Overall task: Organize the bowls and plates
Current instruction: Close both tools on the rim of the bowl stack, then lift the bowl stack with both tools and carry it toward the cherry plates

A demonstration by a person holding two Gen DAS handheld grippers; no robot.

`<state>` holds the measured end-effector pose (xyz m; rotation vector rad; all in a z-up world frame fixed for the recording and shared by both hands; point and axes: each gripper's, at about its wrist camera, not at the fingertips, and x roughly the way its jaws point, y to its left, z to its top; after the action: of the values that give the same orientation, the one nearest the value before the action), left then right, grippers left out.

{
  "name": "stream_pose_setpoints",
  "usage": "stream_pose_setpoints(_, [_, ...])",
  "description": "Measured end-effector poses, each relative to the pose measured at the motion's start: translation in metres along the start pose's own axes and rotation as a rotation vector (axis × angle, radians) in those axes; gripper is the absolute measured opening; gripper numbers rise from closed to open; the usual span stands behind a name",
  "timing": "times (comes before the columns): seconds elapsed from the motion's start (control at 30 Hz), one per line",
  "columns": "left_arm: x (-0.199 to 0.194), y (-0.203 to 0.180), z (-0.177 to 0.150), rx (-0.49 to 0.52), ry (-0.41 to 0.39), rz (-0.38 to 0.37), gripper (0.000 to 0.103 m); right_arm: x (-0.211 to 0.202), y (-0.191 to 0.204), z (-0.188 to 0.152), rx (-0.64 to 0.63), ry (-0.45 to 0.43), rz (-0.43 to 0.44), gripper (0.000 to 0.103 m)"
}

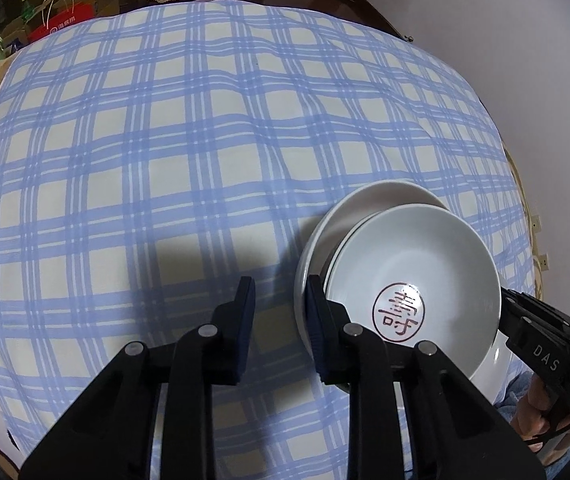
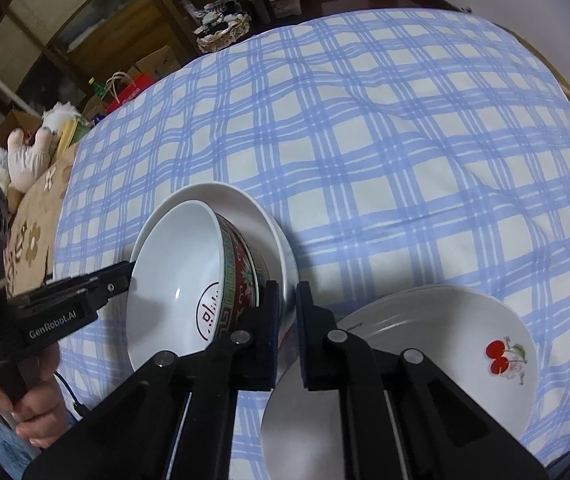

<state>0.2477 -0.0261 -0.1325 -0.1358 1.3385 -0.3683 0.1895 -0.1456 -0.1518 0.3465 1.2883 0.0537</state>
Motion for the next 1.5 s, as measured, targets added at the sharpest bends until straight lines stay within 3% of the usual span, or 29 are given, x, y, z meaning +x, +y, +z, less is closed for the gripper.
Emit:
stream_pose_setpoints(0.17, [0.0025,-0.0045,0.0011,0.033,-0.009,-0.040,0.004,0.0005,-0.0023,-0.0009,0.032,0.000,0.007,0.011])
stream_pose_setpoints(0.7, [0.0039,-0.0034,-0.0007,-0.017,-0.021,-0.022,0.003,-0.0032,-0.0005,-0.0028,0.113,0.000,-0.010,0.011])
stream_pose_setpoints(1.5, [0.0016,-0.0037,-0.0005,-0.046,-0.059,-0.023,0.004,-0.0034,0.0020,-0.0043,0.087,-0.028,-0.046,0.008])
